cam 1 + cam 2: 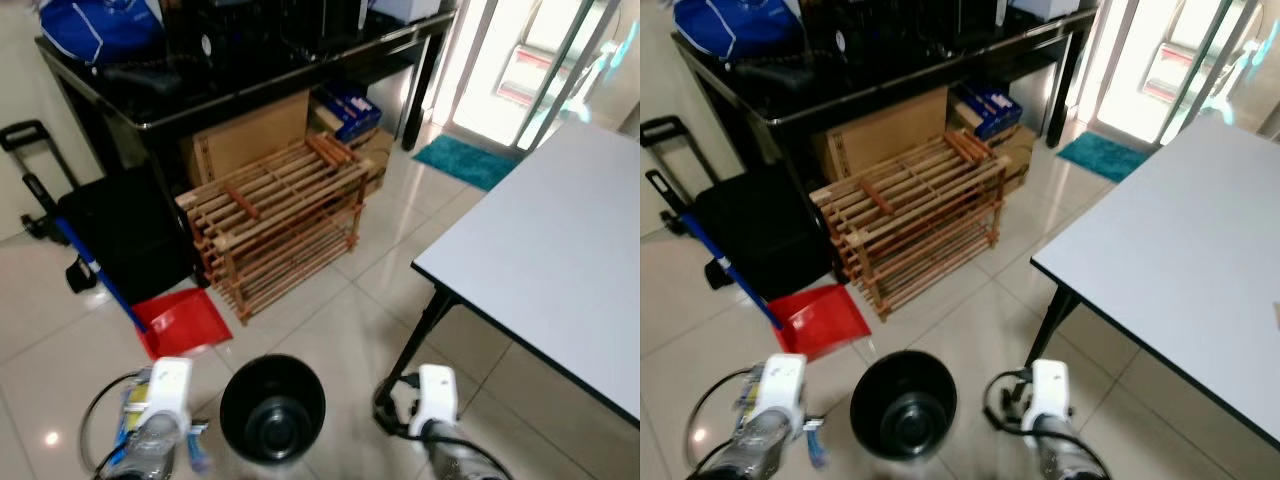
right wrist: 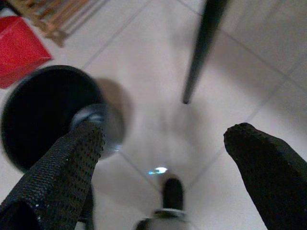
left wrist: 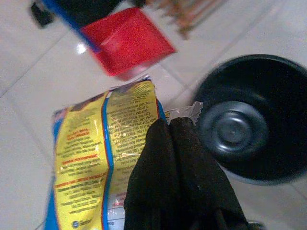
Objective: Picking trash to rubbish bin
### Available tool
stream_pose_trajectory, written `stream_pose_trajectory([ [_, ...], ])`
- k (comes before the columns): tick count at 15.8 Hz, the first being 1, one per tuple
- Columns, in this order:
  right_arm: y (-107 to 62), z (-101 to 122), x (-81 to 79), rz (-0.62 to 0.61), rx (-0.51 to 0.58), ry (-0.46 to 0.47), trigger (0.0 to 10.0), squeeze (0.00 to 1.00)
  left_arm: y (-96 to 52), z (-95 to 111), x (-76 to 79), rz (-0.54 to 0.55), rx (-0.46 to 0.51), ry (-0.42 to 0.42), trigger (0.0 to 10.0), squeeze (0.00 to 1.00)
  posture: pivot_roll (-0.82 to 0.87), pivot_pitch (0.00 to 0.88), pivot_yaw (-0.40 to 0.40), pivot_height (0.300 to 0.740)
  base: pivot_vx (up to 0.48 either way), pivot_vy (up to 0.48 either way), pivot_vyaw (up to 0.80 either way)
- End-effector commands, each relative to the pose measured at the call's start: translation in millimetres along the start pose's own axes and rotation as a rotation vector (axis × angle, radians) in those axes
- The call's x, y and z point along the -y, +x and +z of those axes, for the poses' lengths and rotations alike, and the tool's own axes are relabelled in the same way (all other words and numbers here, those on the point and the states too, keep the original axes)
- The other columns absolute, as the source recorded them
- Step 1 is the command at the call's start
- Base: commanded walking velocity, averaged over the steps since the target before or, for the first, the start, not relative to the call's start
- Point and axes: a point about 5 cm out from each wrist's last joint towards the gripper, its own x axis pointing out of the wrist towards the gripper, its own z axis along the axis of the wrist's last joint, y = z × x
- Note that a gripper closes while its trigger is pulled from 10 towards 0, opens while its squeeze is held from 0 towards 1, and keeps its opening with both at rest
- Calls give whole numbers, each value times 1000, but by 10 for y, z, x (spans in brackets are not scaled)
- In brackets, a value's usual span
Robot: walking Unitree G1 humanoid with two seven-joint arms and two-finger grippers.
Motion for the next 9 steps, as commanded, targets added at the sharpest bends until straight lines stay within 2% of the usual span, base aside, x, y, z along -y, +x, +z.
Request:
stream_pose_trajectory([
  [1,11,41,-28,18,11,-16,10000,0,-14,-64,7,-7,-19,12,10000,0,-2,69,-40,740,0,0,0],
  [5,63,297,-177,131,73,-69,10000,0,40,181,62,-48,41,36,10000,0,-17,98,-46,740,0,0,0],
  [6,74,375,-236,170,93,-109,10000,0,57,273,76,-54,63,35,10000,0,-23,106,-47,740,0,0,0],
  [9,83,517,-362,235,143,-98,10000,0,72,404,114,-73,104,52,10000,0,-60,146,-45,740,0,0,0],
])
